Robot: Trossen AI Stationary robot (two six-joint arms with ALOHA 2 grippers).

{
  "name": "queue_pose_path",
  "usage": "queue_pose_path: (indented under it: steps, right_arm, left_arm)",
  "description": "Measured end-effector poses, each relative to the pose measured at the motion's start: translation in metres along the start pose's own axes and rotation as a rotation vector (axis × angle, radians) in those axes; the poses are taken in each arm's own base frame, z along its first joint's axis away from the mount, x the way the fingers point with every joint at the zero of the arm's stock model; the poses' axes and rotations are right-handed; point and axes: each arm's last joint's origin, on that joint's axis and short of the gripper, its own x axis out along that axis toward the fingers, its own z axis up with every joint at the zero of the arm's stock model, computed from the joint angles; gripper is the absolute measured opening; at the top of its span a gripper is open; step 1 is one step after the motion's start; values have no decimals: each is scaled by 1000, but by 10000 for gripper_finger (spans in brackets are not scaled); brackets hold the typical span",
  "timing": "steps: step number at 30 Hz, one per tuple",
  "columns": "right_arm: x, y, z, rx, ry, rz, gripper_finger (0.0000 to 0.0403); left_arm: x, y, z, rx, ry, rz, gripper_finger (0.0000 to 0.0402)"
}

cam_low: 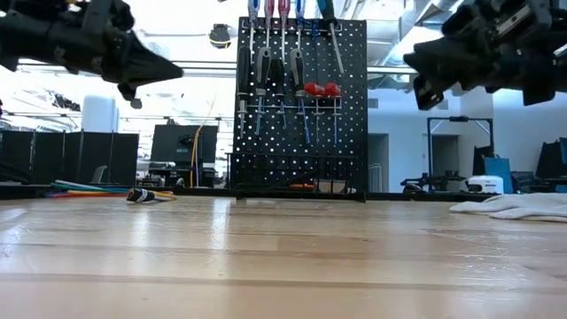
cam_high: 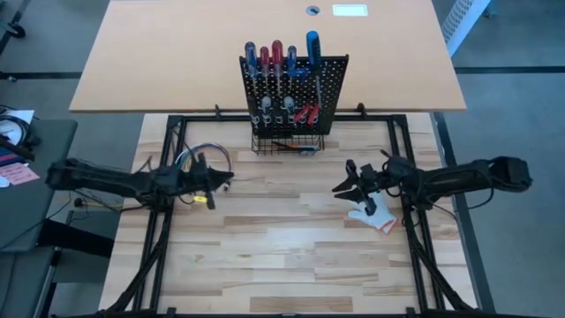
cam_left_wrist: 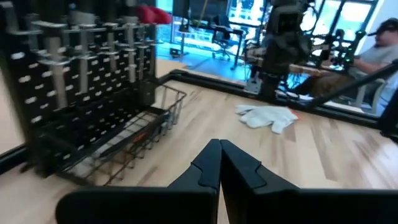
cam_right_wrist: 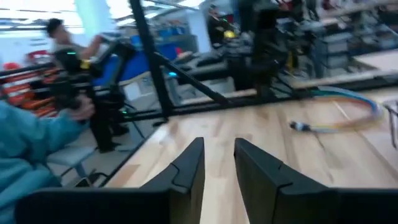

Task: Hang tools onto peg board
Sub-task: Return to Home Position

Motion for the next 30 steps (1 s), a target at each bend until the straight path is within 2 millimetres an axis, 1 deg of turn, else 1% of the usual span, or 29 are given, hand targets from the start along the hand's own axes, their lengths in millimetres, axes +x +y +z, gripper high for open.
queue_pose_path:
  steps: [4, 6, 11, 16, 19, 22, 24, 26, 30]
  right_arm:
    - [-9, -2, 9, -4, -60, 18, 69]
    - [-17, -1, 10, 18, -85, 5, 59]
    - [-32, 8, 11, 51, -132, 18, 32]
    - [-40, 17, 5, 54, -143, 49, 5]
    - [-43, 23, 1, 62, -142, 74, 5]
    - [-44, 31, 0, 68, -130, 121, 4]
    - [-46, 35, 0, 53, -128, 147, 3]
    - [-49, 38, 2, 44, -123, 157, 3]
    - [-57, 39, 2, 31, -128, 96, 1]
  left_arm:
    - [-19, 8, -1, -20, -14, 1, 0]
    - [-29, 11, 1, -40, -34, -2, 0]
    - [-49, 20, -2, -51, -55, -2, 0]
    - [-45, 19, -7, -36, -1, 4, 0]
    - [-44, 19, -14, -33, 22, 7, 0]
    - [-42, 20, -20, -43, -3, 2, 0]
    - [-41, 19, -21, -47, -45, -7, 0]
    - [-40, 19, -22, -33, -52, -7, 0]
    - [-40, 19, -22, -23, -56, -10, 0]
